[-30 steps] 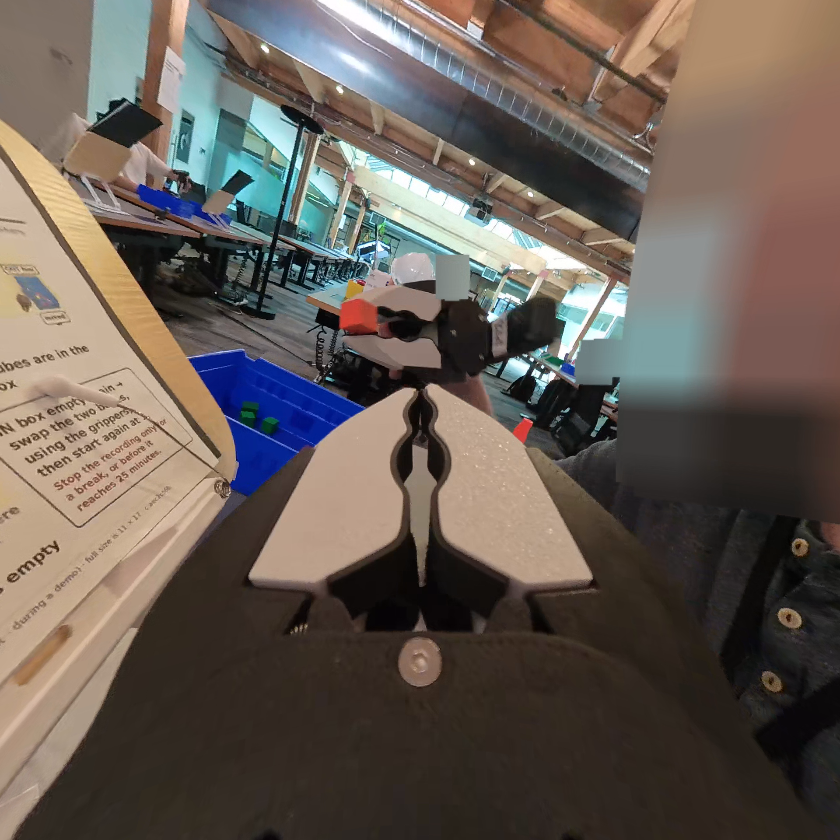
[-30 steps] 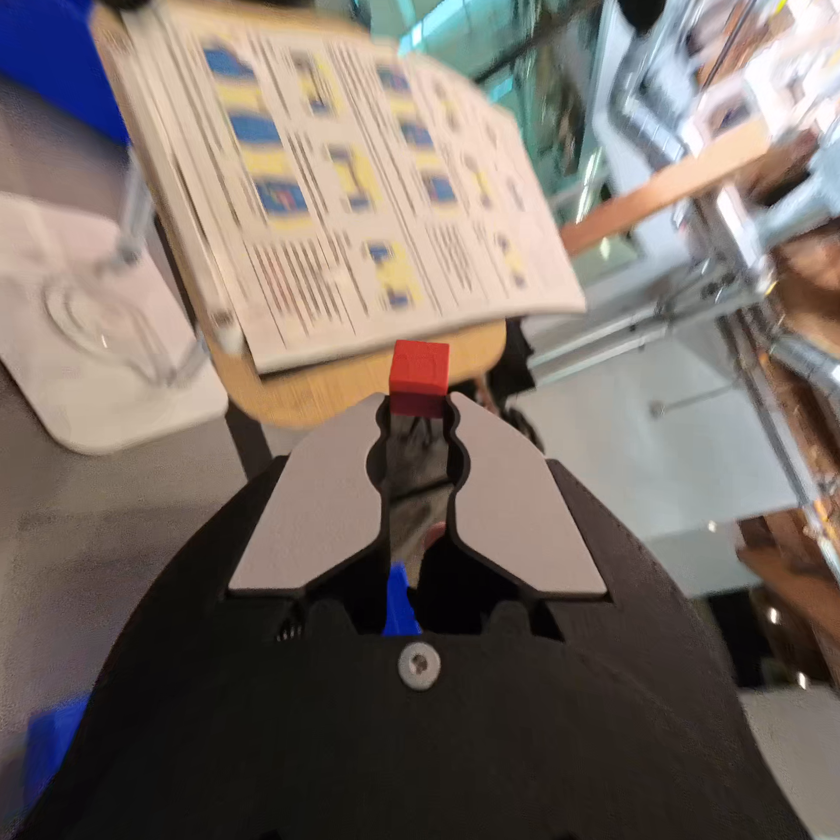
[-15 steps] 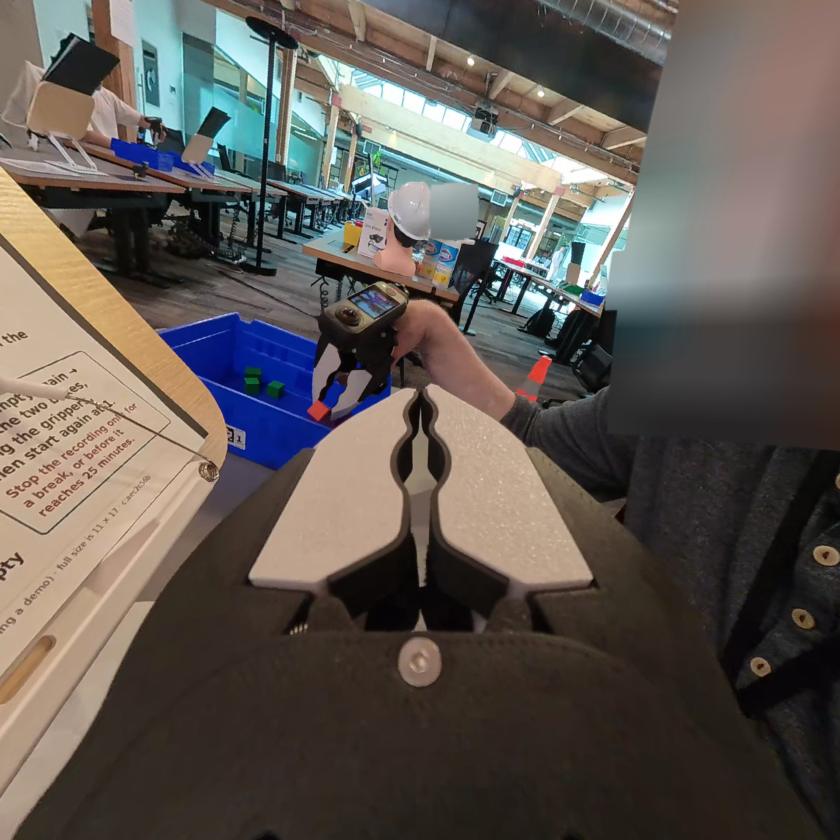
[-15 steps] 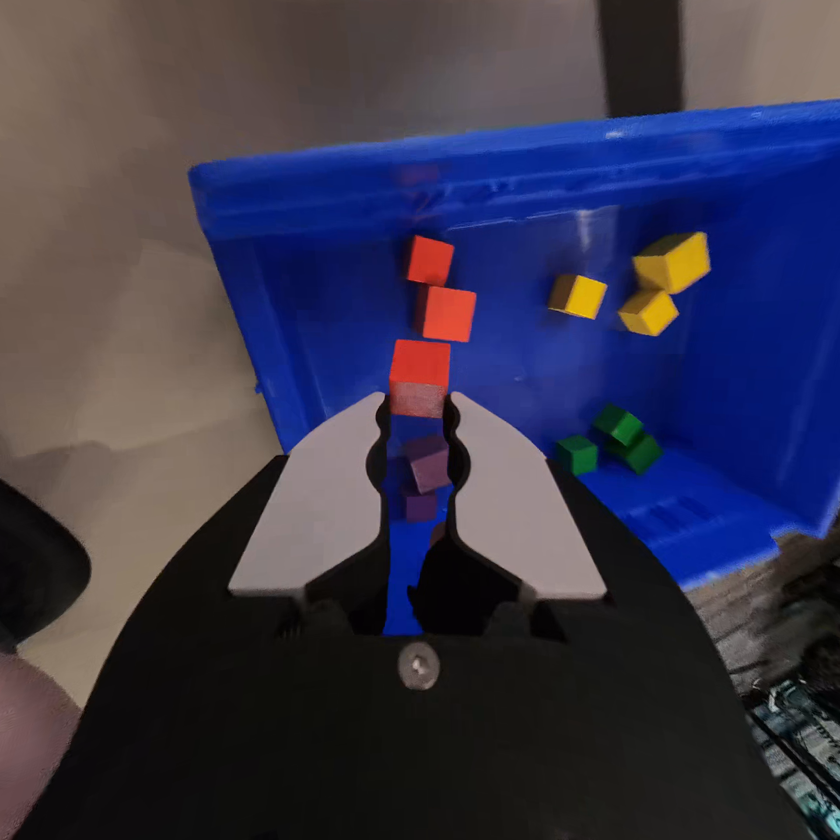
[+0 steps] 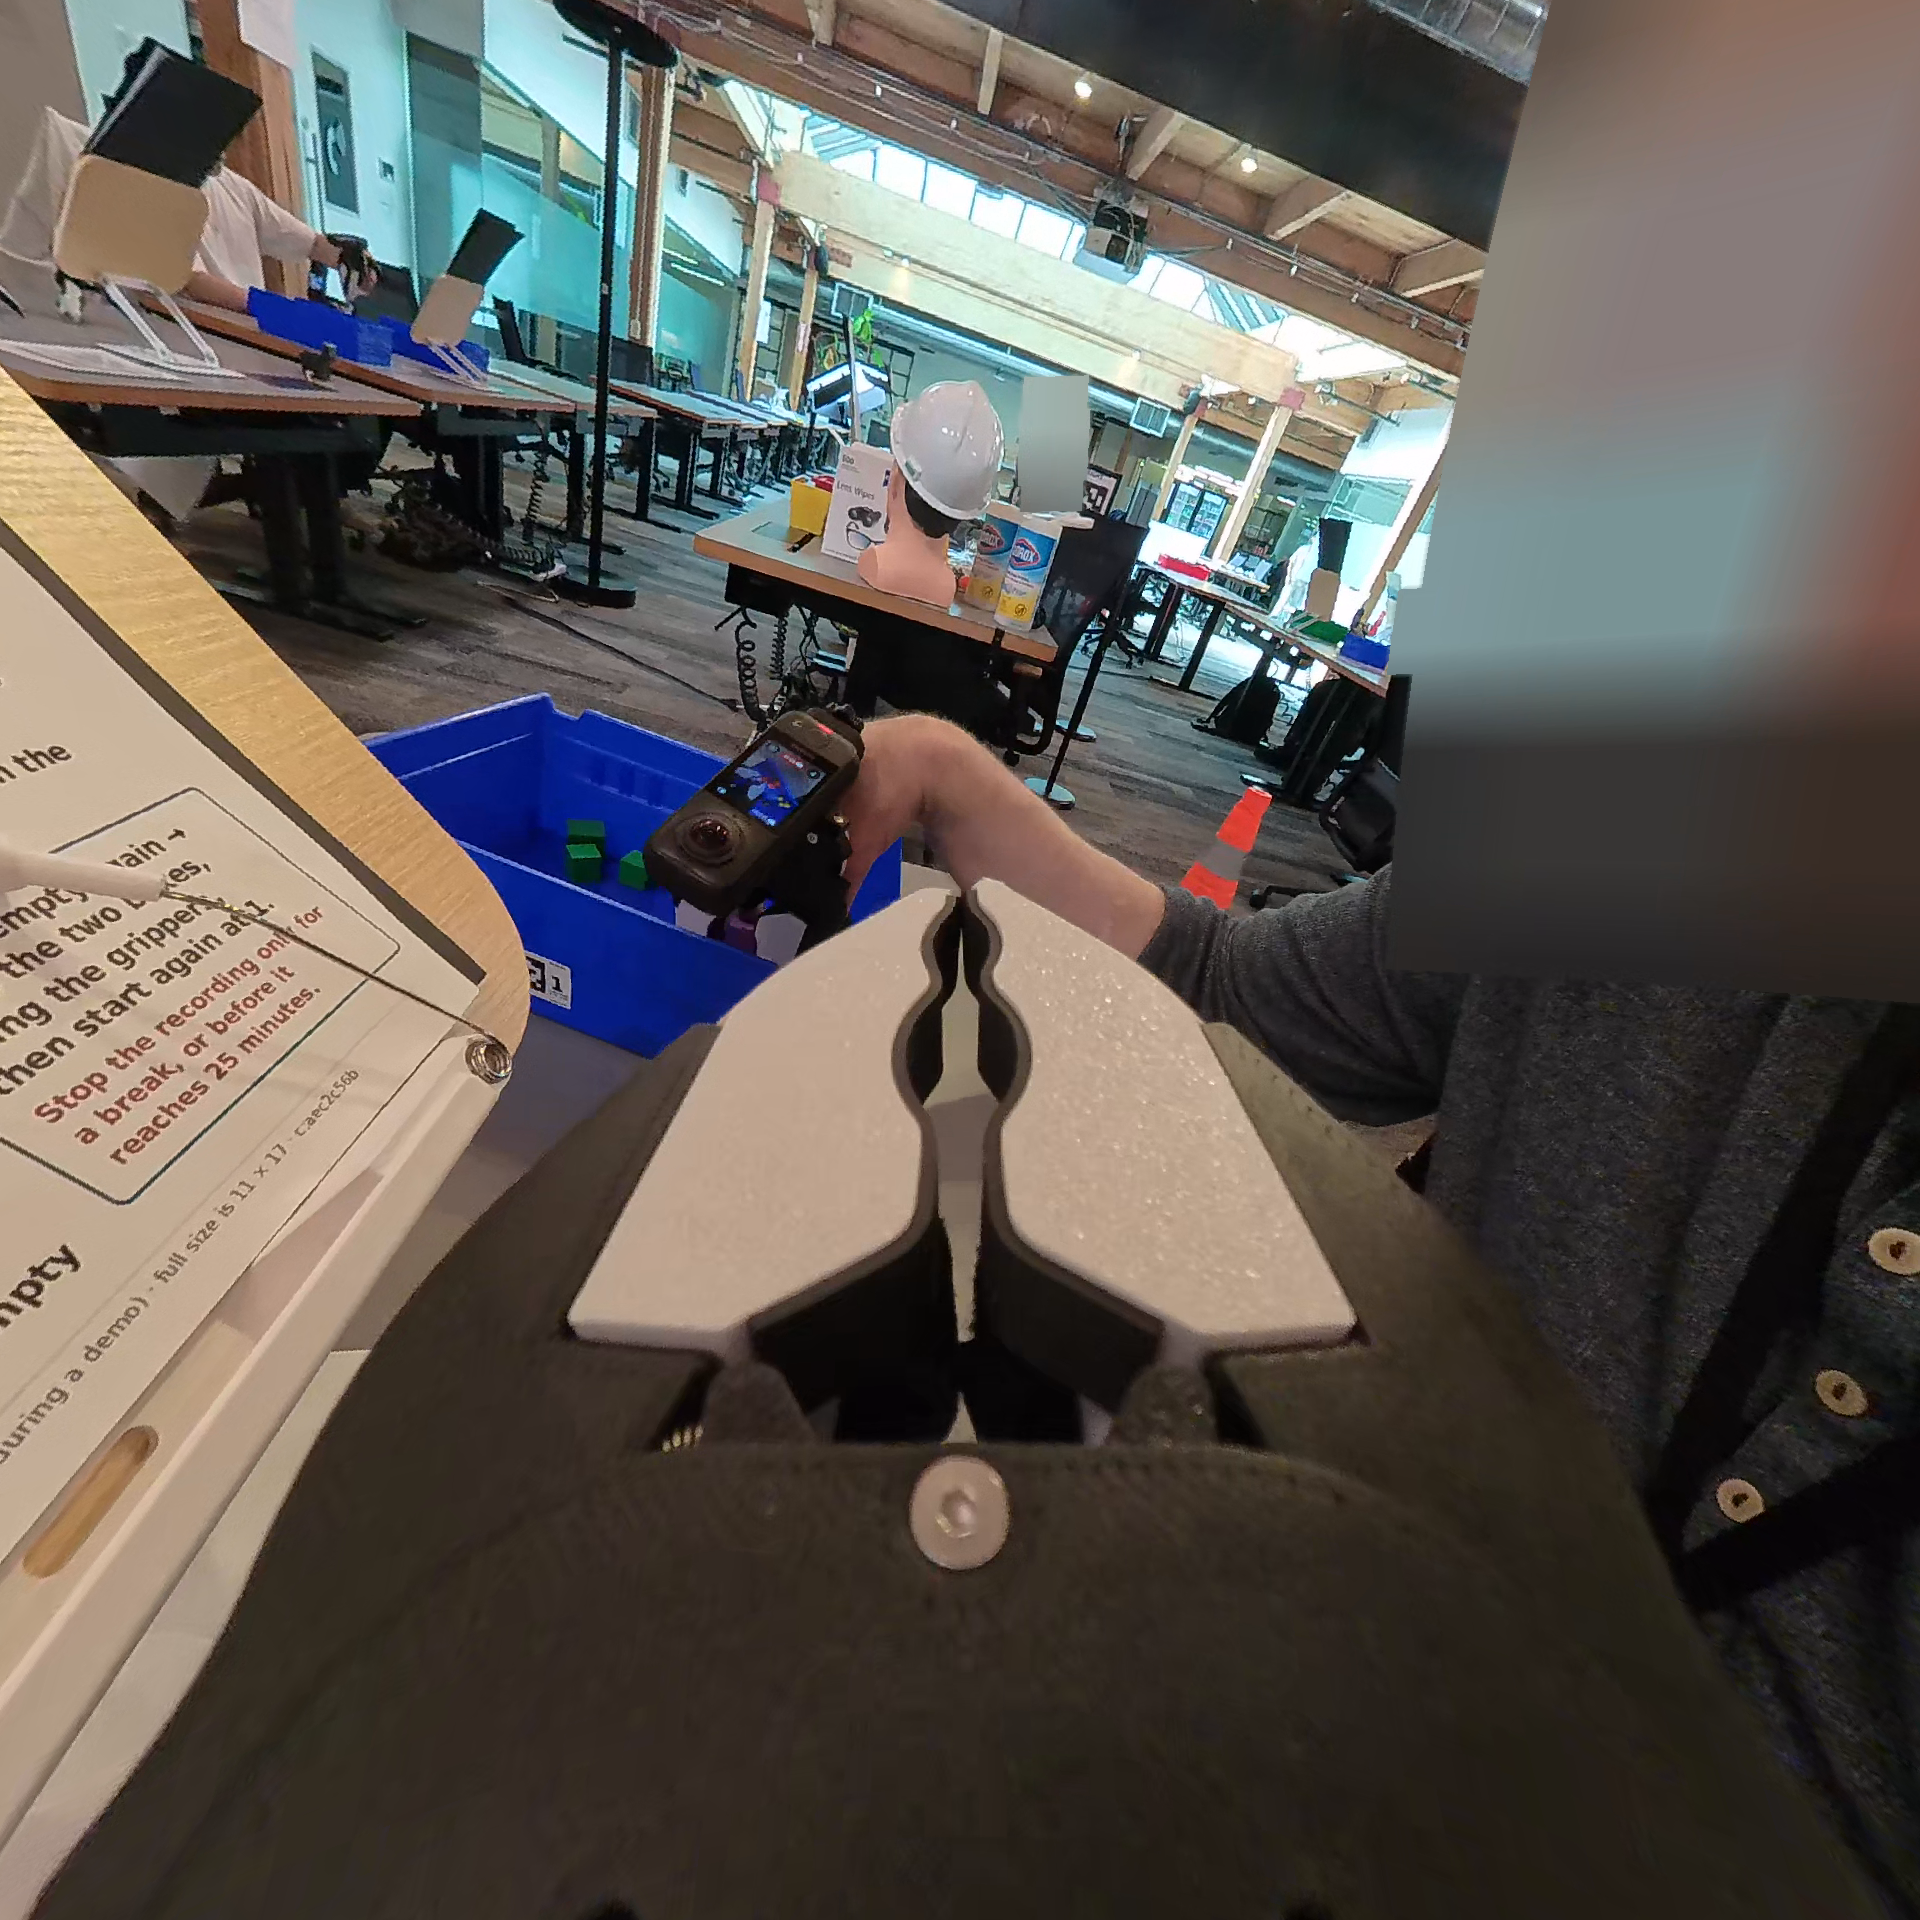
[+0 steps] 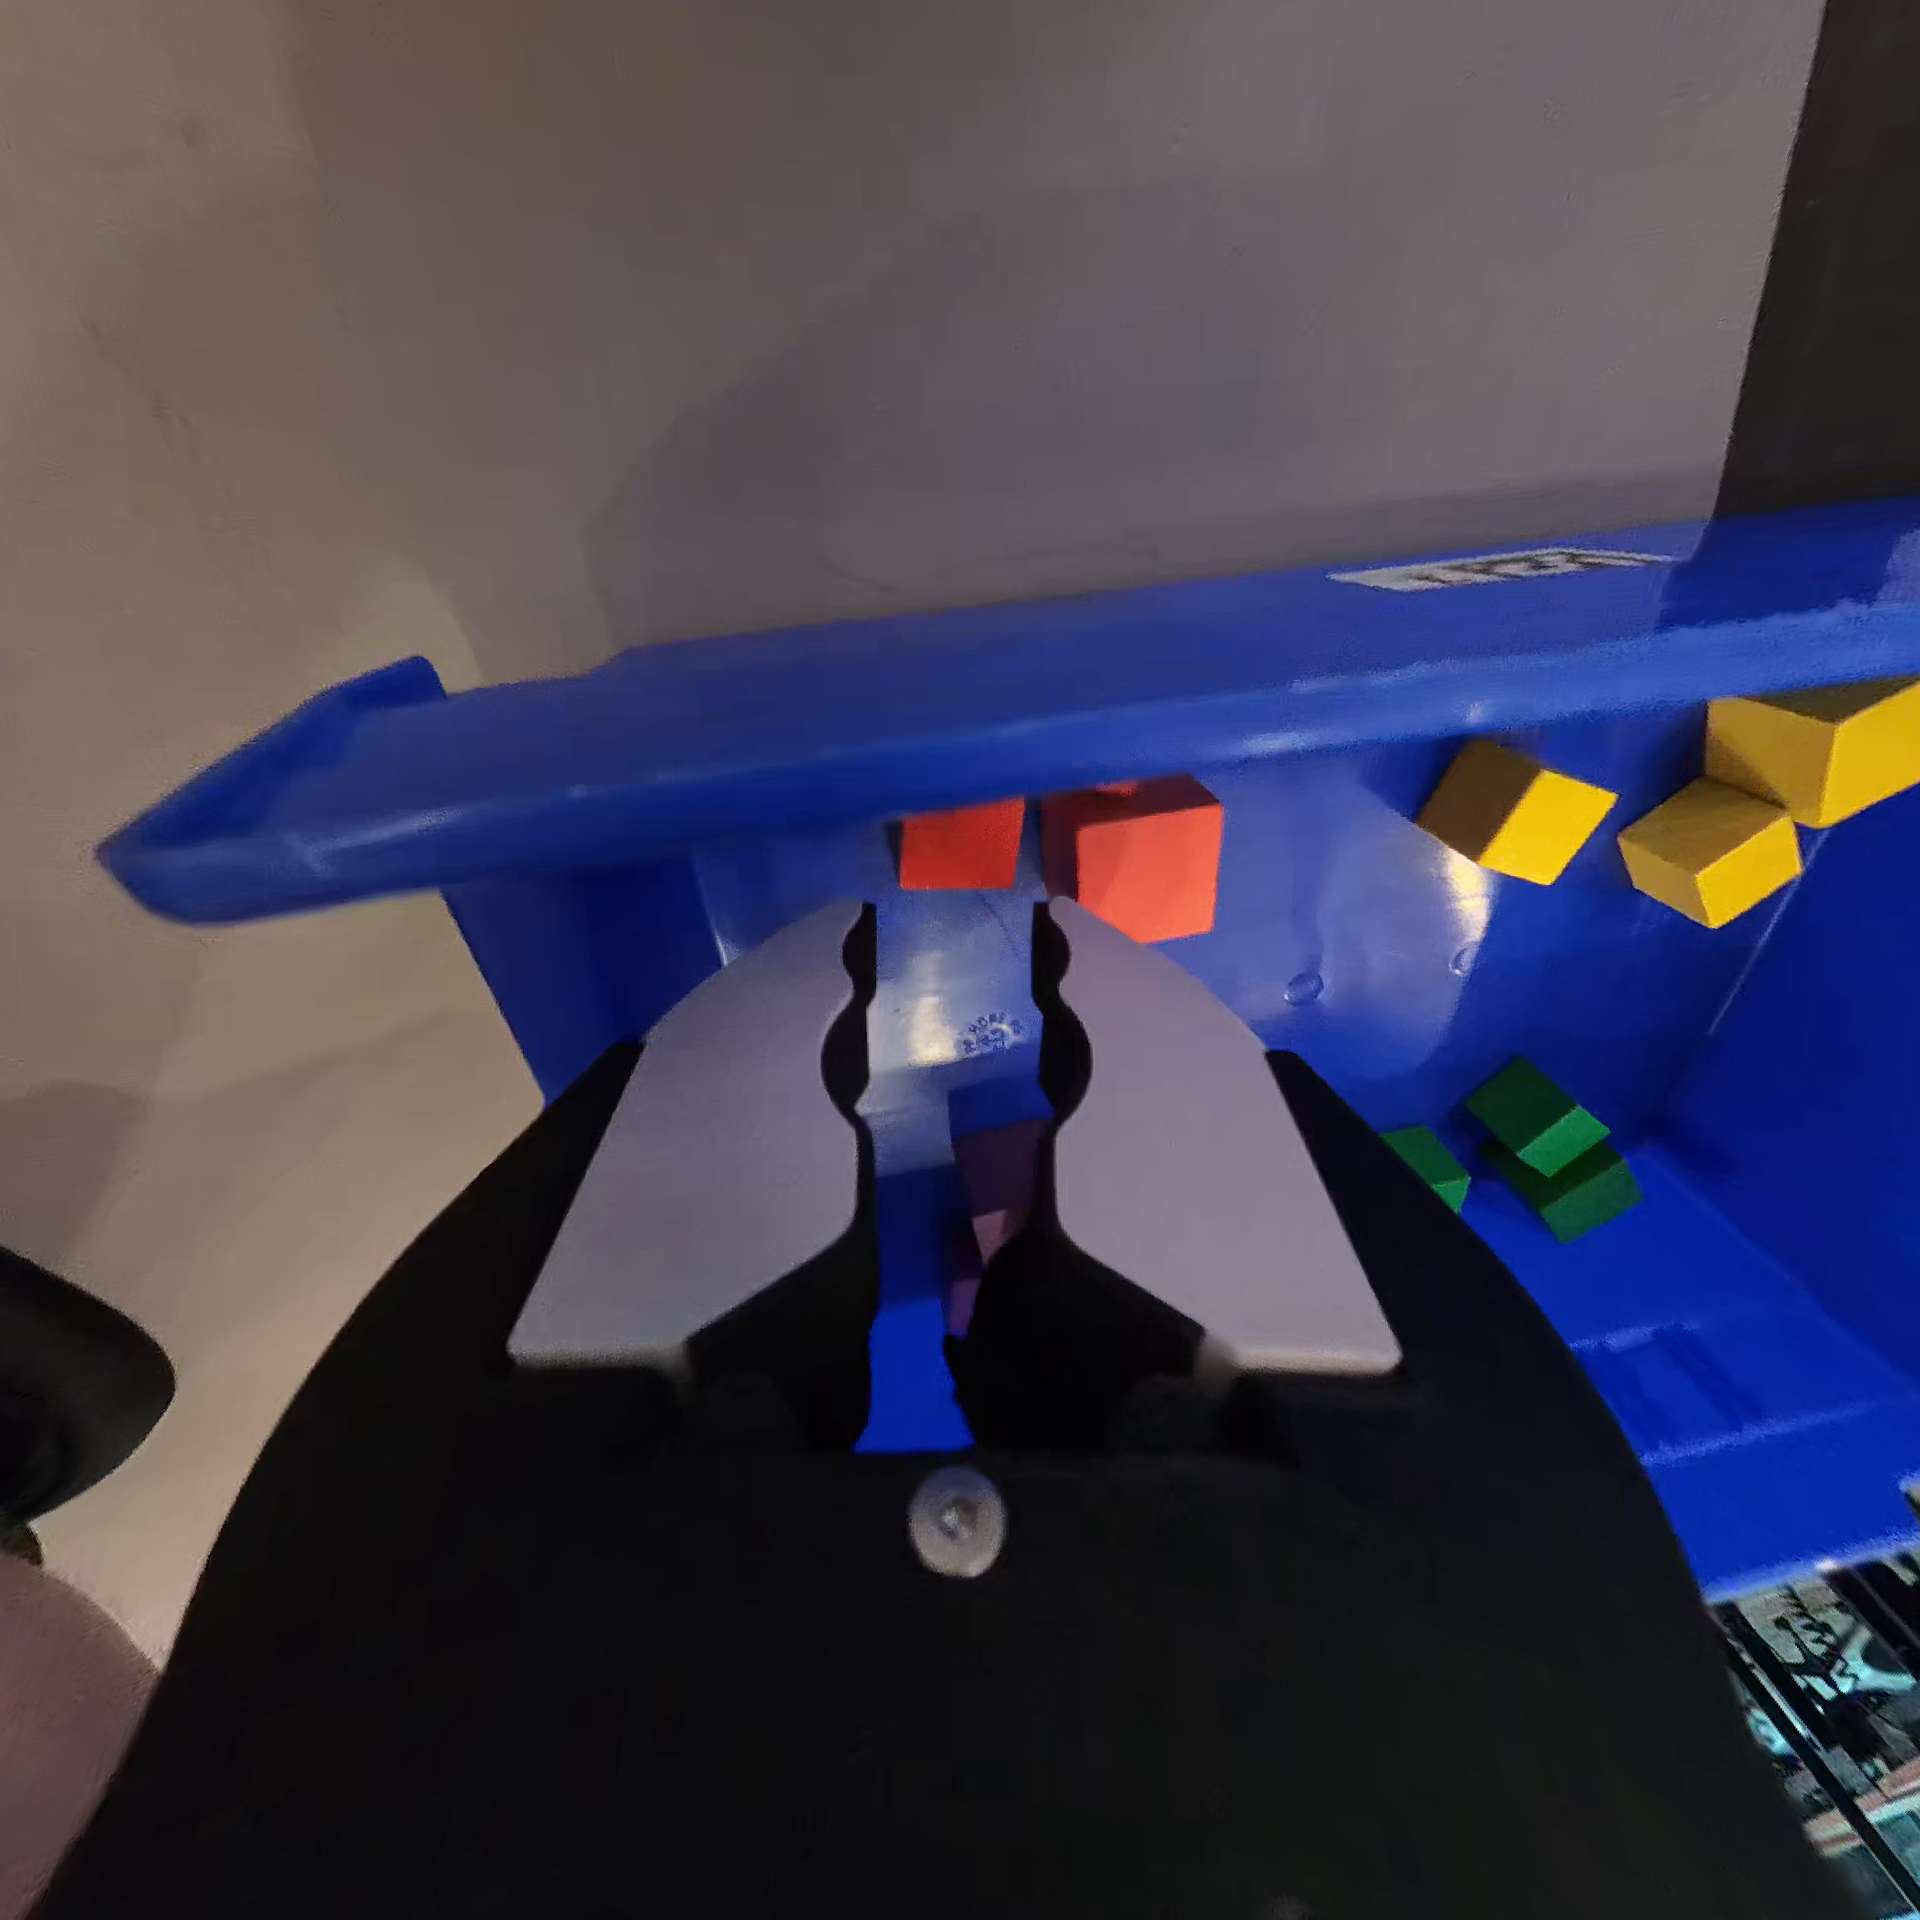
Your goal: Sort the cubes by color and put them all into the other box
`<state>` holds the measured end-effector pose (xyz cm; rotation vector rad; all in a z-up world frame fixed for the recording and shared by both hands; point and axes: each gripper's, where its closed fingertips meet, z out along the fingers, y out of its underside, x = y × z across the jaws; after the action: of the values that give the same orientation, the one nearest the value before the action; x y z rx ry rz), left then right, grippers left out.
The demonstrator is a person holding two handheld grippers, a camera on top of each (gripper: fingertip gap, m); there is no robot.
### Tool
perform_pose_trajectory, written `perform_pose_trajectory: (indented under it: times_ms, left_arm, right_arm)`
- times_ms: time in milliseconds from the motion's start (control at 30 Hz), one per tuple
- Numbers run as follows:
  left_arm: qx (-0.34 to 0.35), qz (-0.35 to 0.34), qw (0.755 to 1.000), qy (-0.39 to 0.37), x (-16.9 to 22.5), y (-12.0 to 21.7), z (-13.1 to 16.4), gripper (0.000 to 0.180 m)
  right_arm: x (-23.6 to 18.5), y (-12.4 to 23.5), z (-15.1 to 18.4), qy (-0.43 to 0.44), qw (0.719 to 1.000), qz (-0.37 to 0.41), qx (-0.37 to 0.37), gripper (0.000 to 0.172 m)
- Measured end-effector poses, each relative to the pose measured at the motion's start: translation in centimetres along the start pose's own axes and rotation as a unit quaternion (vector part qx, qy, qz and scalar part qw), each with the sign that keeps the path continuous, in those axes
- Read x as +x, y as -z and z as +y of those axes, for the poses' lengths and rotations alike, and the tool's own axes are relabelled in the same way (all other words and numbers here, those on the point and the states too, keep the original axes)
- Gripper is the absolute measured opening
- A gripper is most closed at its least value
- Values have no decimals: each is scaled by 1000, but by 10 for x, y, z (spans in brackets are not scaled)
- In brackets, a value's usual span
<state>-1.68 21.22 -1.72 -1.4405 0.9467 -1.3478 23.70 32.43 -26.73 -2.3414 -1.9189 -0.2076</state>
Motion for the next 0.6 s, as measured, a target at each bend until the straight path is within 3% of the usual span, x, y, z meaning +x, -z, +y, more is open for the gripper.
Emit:
perform_pose_trajectory:
  times_ms: [300, 433, 600]
  left_arm:
    - [-6, -22, 999, -27, -2, 6, -4, 0]
    - [-1, -41, 998, -40, -7, 13, -10, 0]
    - [1, -55, 997, -50, -10, 21, -14, 0]
  right_arm:
    - [16, 48, 2, -13, 995, 82, 47, 25]
    - [29, 77, -9, 5, 984, 159, 84, 25]
    - [30, 100, -30, 24, 970, 202, 130, 22]
